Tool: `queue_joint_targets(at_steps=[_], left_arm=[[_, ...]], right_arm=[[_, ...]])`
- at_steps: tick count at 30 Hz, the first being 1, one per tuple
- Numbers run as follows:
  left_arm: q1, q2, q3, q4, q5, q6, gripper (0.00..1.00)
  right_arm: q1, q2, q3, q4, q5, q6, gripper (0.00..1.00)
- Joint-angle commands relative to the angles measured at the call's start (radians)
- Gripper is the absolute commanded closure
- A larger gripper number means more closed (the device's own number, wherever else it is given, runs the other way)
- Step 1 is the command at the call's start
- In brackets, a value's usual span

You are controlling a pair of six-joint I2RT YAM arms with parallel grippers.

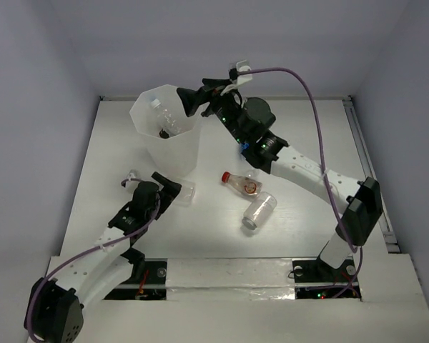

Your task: Put the plastic bottles in the bin

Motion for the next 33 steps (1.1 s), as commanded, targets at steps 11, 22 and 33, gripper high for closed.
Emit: queue_joint_targets(at_steps=[11,22,33], left_arm=[[0.002,0.122,-0.028,0.209,-0.116,-0.075,0.01],[0.002,0.263,-0.007,0.267,-0.136,-0.069,0.01],[0.002,0.379,0.001,0.333,-0.199,-0.078,0.01]], right_arm=[[0.031,-0.127,-0.330,0.196,-0.148,0.142,0.00],[0.073,-0.166,-0.516,0.294,-0.173,0.215,0.00],[0.102,-0.359,-0.736,0.264,-0.146,0.285,0.13]])
